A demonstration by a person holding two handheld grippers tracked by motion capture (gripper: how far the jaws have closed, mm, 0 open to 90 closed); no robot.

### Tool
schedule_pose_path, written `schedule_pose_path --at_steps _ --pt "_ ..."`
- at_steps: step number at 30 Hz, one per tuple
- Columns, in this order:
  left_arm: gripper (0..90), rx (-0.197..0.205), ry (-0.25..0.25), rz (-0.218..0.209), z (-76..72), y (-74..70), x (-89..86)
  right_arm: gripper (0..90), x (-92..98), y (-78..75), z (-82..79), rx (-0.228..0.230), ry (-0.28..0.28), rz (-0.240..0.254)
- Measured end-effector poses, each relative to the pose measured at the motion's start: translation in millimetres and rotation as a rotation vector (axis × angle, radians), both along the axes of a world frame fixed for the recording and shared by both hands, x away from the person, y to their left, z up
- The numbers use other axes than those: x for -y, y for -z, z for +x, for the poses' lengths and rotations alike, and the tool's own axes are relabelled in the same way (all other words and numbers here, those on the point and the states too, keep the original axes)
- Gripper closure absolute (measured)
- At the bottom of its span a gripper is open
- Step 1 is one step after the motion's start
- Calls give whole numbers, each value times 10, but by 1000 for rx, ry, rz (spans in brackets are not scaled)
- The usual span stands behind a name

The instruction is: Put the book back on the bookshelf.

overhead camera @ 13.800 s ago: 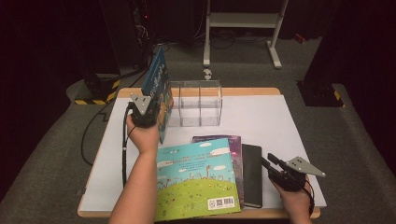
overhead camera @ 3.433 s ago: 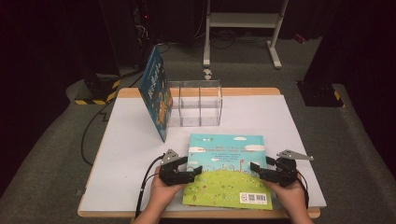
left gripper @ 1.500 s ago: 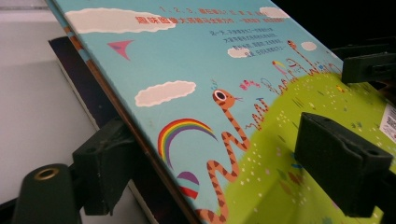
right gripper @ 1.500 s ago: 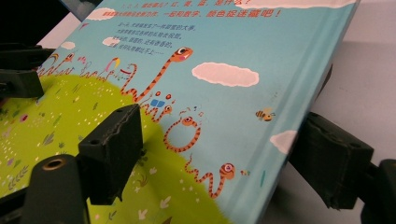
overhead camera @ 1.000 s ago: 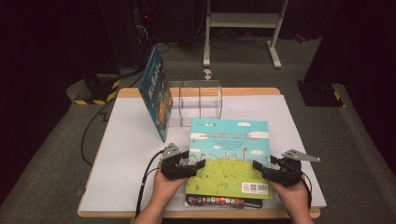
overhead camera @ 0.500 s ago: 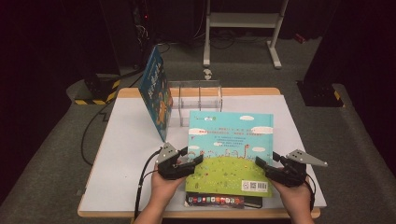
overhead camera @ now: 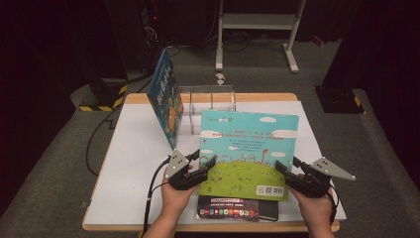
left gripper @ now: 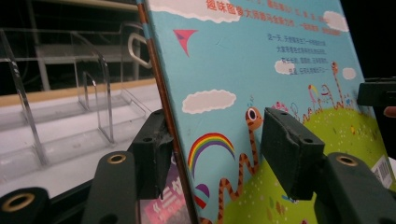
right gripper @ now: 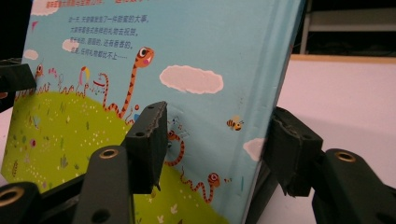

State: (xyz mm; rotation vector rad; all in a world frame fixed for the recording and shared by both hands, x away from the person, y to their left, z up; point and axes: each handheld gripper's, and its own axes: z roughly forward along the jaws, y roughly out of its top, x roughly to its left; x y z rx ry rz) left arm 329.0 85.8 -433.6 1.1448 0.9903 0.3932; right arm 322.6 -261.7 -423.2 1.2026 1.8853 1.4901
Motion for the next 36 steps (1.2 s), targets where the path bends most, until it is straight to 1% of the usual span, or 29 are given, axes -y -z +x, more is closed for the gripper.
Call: schedule_pose_path --at_steps 4,7,8,10,13,15,16,17,19,20,21,22,24,26,30,32,36 --pt "457 31 -15 -9 27 -38 13 461 -17 -66 -24 46 26 -9" --pt "467 58 -20 0 38 -64 24 470 -22 -93 -26 68 42 -10" --pt "469 64 -26 -6 39 -79 38 471 -22 -98 -24 71 44 -11" --pt "471 76 -30 6 44 -98 47 472 -20 -107 -15 80 50 -11" --pt "476 82 -32 7 48 -119 62 472 -11 -120 4 77 49 -16" --pt "482 100 -30 28 54 -153 75 473 -1 -134 25 87 54 -22" --pt "486 106 -30 25 60 -163 80 473 1 -138 31 88 56 -23" --pt "491 112 -30 31 67 -169 84 473 2 -146 40 88 57 -25" --pt "492 114 -37 49 96 -173 88 473 -2 -168 60 99 61 -37" --pt "493 112 -41 42 113 -172 96 472 -4 -179 74 107 60 -42" --pt "493 112 -41 52 129 -165 91 471 -5 -189 87 111 60 -43" --pt "493 112 -41 52 129 -165 91 470 -6 -197 99 116 61 -43" --pt "493 114 -42 34 170 -160 90 470 -15 -211 123 121 66 -43" --pt "492 118 -43 25 199 -167 86 470 -24 -224 151 123 73 -37" --pt "491 120 -48 23 251 -188 85 468 -40 -256 218 134 82 -30" --pt "490 122 -49 20 317 -201 71 468 -54 -275 246 143 84 -32" --pt "488 121 -52 21 368 -173 63 467 -78 -271 288 154 90 -39"
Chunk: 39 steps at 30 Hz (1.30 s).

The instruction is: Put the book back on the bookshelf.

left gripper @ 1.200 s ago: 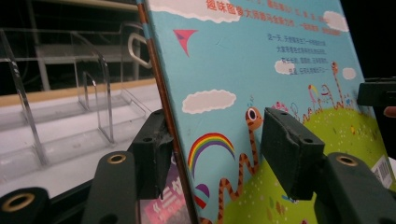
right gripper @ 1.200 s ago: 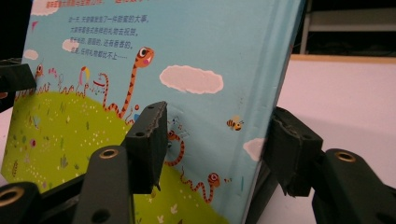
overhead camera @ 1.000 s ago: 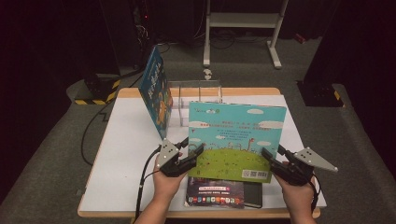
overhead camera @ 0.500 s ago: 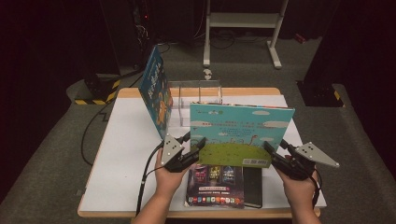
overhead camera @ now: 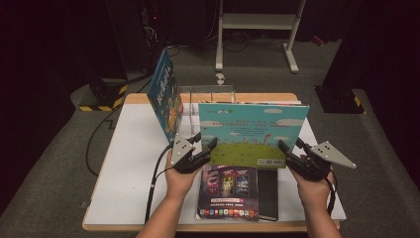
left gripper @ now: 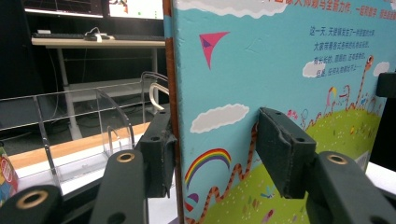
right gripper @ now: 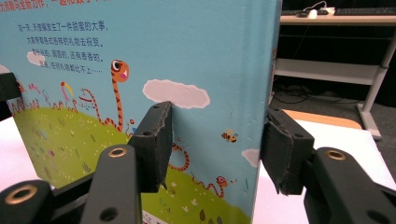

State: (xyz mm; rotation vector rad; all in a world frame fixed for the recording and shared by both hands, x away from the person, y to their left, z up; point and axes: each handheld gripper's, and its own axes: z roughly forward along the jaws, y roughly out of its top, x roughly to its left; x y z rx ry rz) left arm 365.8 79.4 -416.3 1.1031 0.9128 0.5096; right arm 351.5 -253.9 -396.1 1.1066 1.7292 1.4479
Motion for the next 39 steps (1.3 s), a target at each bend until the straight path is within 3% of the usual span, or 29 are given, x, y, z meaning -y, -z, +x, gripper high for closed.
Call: schedule_pose_path --at_steps 6,17,27,36,39 --pt "486 -1 2 1 16 69 -6 468 -9 89 10 -8 2 2" --pt "474 -9 -3 -3 37 90 -13 473 -18 94 4 -4 2 0" --pt "450 20 -13 11 -77 96 -19 457 -4 112 -118 20 -16 5" --pt "399 24 -19 -4 -170 69 -75 313 19 100 -125 26 -93 50" --pt "391 22 -18 4 -181 77 -101 318 22 82 -112 19 -119 44"
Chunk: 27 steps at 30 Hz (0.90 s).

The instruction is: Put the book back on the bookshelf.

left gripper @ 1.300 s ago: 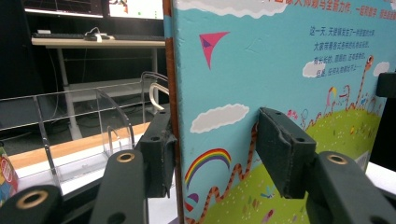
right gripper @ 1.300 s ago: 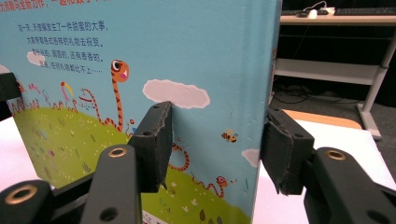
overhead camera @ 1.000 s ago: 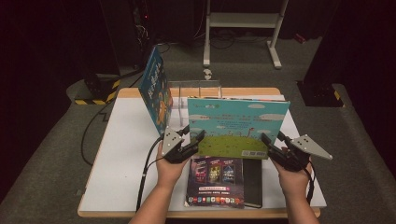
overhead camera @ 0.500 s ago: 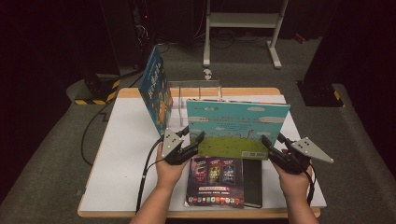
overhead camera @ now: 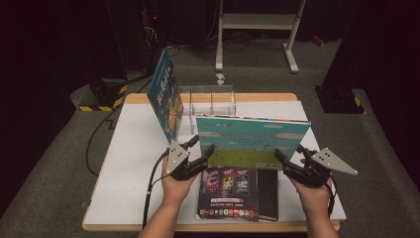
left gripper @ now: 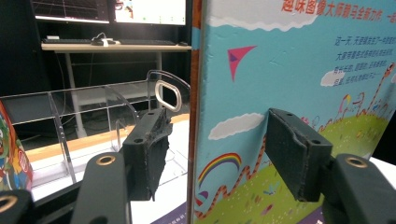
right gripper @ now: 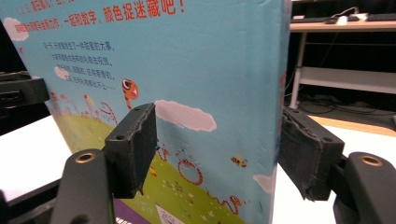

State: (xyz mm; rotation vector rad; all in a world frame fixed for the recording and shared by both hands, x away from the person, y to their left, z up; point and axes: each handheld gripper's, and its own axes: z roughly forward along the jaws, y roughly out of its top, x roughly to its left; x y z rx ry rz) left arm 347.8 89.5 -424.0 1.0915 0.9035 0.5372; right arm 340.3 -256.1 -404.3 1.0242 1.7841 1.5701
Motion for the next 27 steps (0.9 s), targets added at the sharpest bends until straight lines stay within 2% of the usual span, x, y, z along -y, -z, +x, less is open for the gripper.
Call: schedule_pose_path --at_steps 4,5,8,23,25,27 --pt "387 -13 -9 3 2 17 -28 315 -27 -23 6 2 -20 -11" --pt "388 -21 -16 16 2 33 -55 322 -34 -28 7 0 -20 -13" --pt "388 -33 -20 20 -7 61 -102 337 -16 -42 7 -3 -39 -2" --pt "389 -29 -45 19 41 44 -141 361 -12 -45 -35 6 -64 5" --pt "394 -32 -50 23 54 52 -139 392 -14 -50 -58 24 -68 3" --pt "397 -54 -63 27 101 77 -139 434 -12 -52 -99 45 -93 5"
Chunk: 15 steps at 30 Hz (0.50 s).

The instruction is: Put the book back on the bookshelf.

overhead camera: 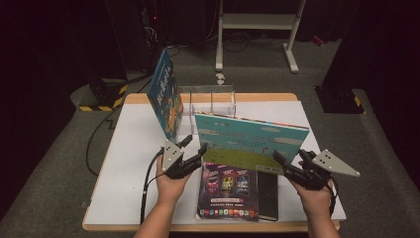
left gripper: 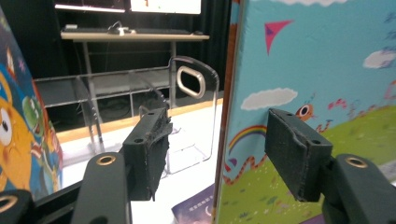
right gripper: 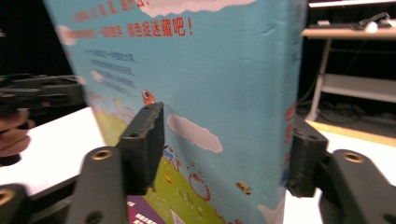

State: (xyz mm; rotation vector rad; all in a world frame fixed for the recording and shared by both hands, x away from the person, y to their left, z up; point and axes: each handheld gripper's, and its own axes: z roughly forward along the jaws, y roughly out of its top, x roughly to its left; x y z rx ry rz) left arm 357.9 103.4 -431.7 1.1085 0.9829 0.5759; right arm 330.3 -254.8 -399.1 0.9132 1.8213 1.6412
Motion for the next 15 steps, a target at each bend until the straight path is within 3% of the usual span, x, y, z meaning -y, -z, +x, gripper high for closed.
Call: schedule_pose_path --at_steps 8,13,15 --pt "397 -7 -3 0 -11 10 -44 634 21 19 -78 36 -141 -18" --pt "396 -19 -6 24 -100 64 -159 793 38 11 -78 21 -234 3" --pt "396 -26 -18 34 -142 100 -235 788 14 -4 -91 7 -183 -4"
